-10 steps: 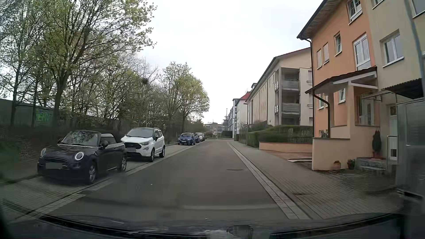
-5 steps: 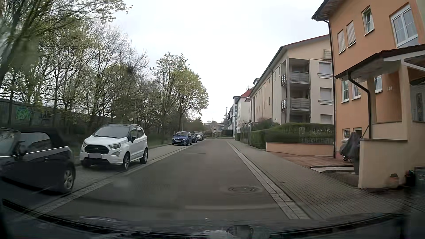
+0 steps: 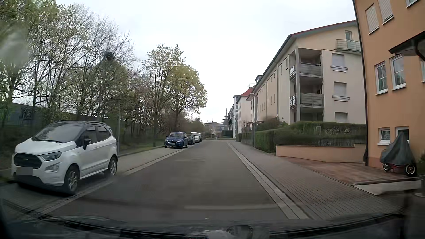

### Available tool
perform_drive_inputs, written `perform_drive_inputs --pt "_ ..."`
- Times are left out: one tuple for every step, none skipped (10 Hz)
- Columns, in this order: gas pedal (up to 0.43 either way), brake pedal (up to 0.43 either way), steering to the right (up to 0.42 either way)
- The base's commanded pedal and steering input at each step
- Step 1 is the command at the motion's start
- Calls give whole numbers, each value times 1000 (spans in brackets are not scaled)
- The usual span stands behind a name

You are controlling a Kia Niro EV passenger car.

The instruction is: Follow the waypoints while adhering to traffic rules and regulations

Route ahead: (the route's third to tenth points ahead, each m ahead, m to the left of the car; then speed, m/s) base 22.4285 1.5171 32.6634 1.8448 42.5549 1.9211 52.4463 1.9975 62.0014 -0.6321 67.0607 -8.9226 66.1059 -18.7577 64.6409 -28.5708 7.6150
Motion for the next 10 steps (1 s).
perform_drive_inputs --pt "98 0 4" --pt "98 0 4" --pt "98 0 4" --pt "98 0 4" --pt "98 0 4" --pt "98 0 4" --pt "98 0 4" --pt "98 0 4" --pt "98 0 4" --pt "98 0 4"
